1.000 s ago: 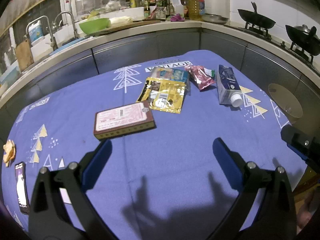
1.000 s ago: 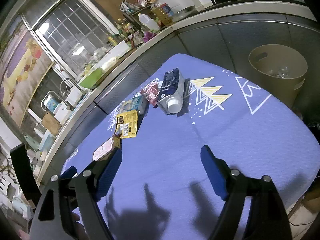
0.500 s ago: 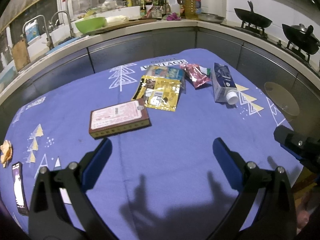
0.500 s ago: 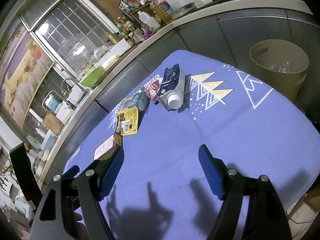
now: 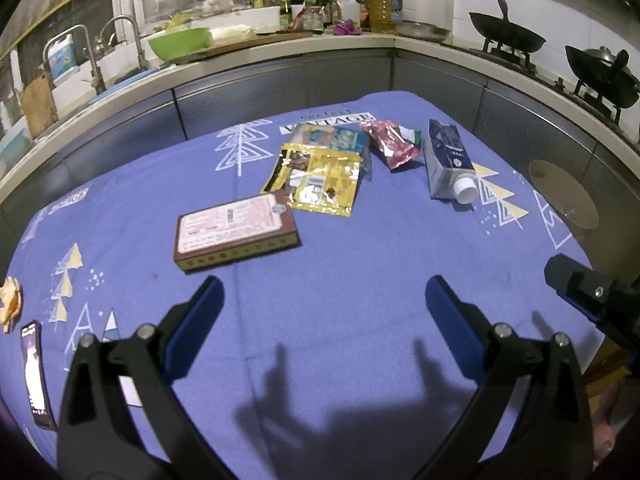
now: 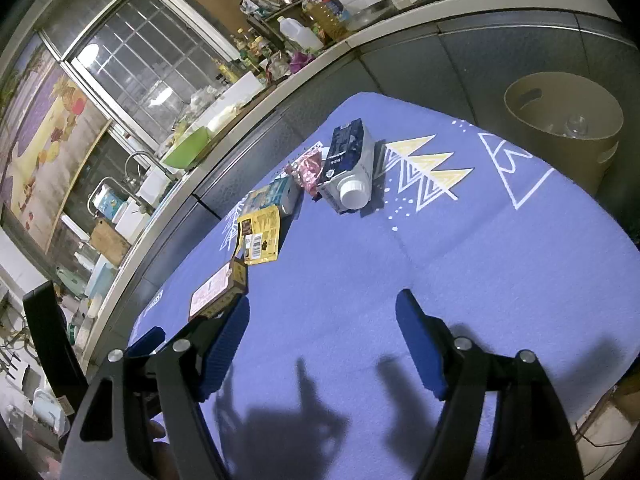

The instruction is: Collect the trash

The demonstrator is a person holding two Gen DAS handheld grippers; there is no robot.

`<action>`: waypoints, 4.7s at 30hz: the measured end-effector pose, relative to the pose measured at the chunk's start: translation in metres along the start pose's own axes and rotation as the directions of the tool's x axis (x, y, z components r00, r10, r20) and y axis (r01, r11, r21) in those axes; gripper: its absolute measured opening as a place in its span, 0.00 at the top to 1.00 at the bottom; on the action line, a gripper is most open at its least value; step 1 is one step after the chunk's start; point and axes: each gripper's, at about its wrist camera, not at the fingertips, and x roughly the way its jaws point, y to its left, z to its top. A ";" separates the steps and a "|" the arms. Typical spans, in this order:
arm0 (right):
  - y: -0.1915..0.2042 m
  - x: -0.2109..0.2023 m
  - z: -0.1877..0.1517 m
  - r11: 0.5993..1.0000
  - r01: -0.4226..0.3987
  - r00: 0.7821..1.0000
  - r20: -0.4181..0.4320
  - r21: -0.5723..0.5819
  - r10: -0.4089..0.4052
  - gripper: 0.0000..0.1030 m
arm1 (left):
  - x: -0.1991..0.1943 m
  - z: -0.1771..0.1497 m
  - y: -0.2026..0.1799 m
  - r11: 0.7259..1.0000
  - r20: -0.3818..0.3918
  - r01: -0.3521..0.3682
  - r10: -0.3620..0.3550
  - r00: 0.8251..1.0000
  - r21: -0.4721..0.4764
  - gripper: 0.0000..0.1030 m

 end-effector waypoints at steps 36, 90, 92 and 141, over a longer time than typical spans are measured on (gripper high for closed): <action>0.000 0.004 -0.007 1.000 -0.009 1.000 -0.014 0.005 0.009 0.32 | 0.006 -0.006 -0.007 0.999 -0.022 0.033 -0.033 0.999 0.019 0.06; 0.025 0.061 0.005 0.990 -0.127 0.977 -0.182 -0.065 0.113 0.64 | 0.020 -0.005 0.145 0.966 0.125 -0.078 0.111 0.986 -0.245 0.06; 0.029 0.071 0.008 0.987 -0.150 0.969 -0.210 -0.065 0.133 0.65 | 0.021 -0.004 0.162 0.962 0.113 -0.088 0.121 0.986 -0.257 0.06; 0.123 0.153 -0.011 0.811 -0.468 0.829 -0.491 -0.350 0.267 0.80 | 0.085 0.001 0.161 0.913 -0.108 0.088 -0.142 0.984 -0.398 0.27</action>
